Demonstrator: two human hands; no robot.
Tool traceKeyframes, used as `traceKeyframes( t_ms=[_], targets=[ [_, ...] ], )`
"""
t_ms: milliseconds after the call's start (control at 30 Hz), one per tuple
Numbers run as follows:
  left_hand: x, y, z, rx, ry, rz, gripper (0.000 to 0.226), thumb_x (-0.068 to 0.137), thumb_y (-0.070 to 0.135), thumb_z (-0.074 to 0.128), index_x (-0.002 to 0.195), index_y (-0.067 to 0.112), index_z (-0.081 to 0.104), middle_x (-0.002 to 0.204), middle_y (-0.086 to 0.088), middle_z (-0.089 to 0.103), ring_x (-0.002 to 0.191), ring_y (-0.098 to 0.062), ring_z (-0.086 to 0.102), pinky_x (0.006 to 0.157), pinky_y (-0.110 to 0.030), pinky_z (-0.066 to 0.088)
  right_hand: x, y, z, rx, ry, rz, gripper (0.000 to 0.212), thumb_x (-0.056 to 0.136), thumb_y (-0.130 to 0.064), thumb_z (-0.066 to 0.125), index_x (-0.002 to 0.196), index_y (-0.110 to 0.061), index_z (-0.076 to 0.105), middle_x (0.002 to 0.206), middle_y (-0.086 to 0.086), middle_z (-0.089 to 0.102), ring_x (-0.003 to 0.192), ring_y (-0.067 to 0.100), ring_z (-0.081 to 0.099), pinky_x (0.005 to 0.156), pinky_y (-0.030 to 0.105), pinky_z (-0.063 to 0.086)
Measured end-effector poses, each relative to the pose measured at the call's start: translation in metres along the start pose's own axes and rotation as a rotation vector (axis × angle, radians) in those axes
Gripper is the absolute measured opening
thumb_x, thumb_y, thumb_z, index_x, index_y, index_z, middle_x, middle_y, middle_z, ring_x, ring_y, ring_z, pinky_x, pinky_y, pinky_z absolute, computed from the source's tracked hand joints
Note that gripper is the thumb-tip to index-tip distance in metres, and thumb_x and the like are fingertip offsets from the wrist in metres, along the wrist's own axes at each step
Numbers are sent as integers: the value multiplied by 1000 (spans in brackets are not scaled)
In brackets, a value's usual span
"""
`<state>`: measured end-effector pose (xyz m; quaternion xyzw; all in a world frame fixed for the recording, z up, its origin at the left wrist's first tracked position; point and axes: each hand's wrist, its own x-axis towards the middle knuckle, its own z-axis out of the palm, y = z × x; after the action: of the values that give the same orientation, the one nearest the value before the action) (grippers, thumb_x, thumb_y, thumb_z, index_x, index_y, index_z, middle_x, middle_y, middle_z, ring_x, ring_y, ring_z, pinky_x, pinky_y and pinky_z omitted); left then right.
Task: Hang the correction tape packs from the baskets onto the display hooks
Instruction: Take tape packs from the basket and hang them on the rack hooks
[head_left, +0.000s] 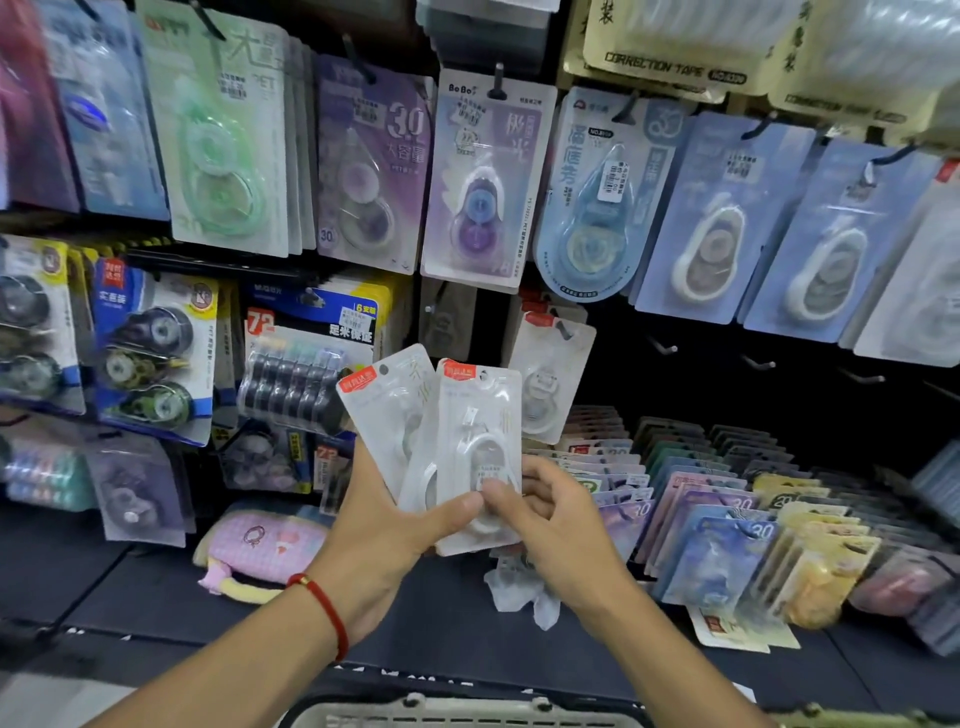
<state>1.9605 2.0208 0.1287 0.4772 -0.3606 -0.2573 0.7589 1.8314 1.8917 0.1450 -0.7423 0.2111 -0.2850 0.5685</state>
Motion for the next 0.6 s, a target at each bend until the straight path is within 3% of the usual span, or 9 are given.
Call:
traceKeyframes(
  t_ms=[100,167,367,500,600],
  targets=[
    [-2,5,1,-78,-16,-35,77,88,9,83,146,42,44,144,-2,66,128,-31,67,90,-63,60,-1,-1,-8,71,96,-38,45,87,-56,74,119,-26,61,107,-6,77,88,8,74,65,23,58],
    [-2,6,1,-84,39,-38,75,90,5,77,147,41,44,143,1,67,129,-28,67,90,-62,60,2,-1,-16,59,203,-60,46,89,-65,71,116,-31,57,103,-4,75,73,7,66,58,24,51],
    [-2,6,-2,-53,109,-46,78,89,-2,76,145,44,46,139,7,69,126,-21,68,88,-52,63,15,1,-35,108,339,-117,23,100,-41,67,118,-31,58,102,2,74,56,13,61,50,25,50],
    [-2,6,-2,-45,116,-54,78,87,0,78,143,45,47,137,6,70,125,-21,69,90,-54,62,20,-1,-41,138,352,-130,28,98,-33,74,123,-25,64,98,3,75,51,8,61,44,24,48],
    [-3,7,-1,-35,113,-56,78,88,0,78,144,44,46,138,6,69,126,-22,68,91,-57,62,21,-2,-41,174,367,-136,33,95,-39,77,123,-25,66,95,5,76,49,15,60,43,28,49]
  ],
)
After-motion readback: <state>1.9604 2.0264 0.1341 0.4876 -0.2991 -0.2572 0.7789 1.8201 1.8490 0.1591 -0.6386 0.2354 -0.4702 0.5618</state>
